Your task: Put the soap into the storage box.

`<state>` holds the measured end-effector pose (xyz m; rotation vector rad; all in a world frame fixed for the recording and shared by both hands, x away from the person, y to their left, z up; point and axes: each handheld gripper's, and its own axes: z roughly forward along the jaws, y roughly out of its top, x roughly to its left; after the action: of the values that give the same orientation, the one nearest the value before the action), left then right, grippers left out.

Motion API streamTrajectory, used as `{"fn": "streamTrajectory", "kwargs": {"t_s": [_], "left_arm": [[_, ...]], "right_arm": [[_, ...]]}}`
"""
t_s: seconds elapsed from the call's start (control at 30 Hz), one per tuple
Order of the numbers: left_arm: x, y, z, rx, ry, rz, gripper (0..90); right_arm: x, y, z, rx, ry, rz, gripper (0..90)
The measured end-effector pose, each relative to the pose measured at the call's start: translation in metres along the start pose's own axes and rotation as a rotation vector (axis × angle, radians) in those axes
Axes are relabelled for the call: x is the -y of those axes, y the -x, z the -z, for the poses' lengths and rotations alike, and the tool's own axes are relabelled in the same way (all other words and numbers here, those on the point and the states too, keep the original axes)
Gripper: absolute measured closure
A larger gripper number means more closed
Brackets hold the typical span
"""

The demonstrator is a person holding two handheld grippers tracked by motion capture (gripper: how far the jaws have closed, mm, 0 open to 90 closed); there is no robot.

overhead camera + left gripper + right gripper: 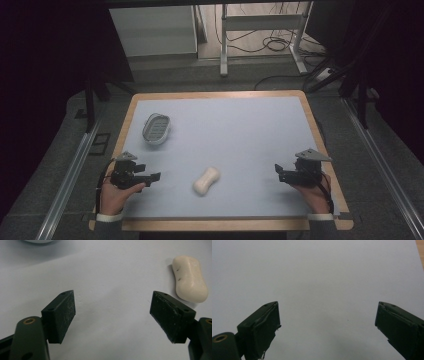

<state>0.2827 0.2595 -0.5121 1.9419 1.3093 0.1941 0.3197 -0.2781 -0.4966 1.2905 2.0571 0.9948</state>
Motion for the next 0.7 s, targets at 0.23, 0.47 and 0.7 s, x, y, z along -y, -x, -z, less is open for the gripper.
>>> {"fn": "streamTrajectory", "kwargs": {"t_s": [0.23, 0.47, 0.7], "left_arm": [[-0.002, 0.0, -0.002, -0.009, 0.002, 0.003, 20.9], [-0.004, 0.006, 0.004, 0.005, 0.018, -0.006, 21.7], [-0.005, 0.01, 0.015, -0.001, 0.043, -0.006, 22.1]], "right_arm": [[0.003, 0.007, 0.003, -0.001, 0.004, -0.042, 7.4], [0.003, 0.005, 0.006, -0.002, 0.013, -0.046, 7.9], [0.005, 0.005, 0.003, 0.004, -0.02, -0.028, 7.9]]}}
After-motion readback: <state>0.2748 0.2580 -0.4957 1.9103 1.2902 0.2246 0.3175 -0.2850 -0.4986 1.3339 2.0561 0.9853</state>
